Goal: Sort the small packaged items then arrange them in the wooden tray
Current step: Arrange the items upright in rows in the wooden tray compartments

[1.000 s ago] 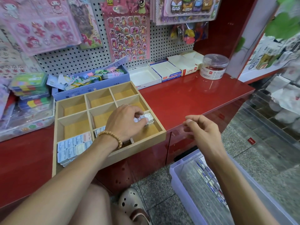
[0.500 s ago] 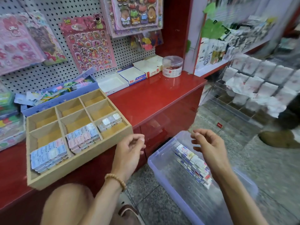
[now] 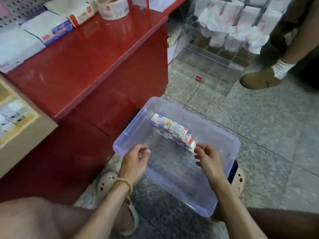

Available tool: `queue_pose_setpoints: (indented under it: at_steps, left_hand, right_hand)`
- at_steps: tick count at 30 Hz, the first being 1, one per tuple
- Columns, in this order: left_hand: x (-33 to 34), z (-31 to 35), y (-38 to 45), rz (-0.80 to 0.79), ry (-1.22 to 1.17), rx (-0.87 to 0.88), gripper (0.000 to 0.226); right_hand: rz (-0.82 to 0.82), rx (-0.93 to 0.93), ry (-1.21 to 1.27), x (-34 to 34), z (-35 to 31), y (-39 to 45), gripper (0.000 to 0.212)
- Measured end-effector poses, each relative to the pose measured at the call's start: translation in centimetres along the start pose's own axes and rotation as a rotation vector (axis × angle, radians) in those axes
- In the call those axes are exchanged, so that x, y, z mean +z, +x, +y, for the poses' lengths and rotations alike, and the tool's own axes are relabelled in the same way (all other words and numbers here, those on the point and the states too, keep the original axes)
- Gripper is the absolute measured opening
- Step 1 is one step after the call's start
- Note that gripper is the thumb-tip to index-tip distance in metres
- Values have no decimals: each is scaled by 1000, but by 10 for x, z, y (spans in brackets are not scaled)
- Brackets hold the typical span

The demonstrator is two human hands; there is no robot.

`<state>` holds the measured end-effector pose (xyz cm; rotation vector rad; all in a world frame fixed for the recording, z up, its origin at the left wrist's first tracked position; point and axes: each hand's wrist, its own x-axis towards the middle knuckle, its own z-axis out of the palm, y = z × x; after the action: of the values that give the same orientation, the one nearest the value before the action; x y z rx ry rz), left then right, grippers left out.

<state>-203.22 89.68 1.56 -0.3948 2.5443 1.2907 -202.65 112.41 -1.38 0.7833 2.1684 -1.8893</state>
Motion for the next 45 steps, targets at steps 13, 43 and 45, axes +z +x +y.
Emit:
queue_pose_setpoints:
  at_steps: [13,43,45]
  left_hand:
    - [57,-49,69,162,591,137,26]
    - [59,-55,71,173,540,160,20]
    - [59,-55,71,175,540,157,20]
  right_hand:
    - [241,208,22,70,95,133,22]
    - [422,440,186,115,76,167,105]
    - [395,447,165,111,79,169,91]
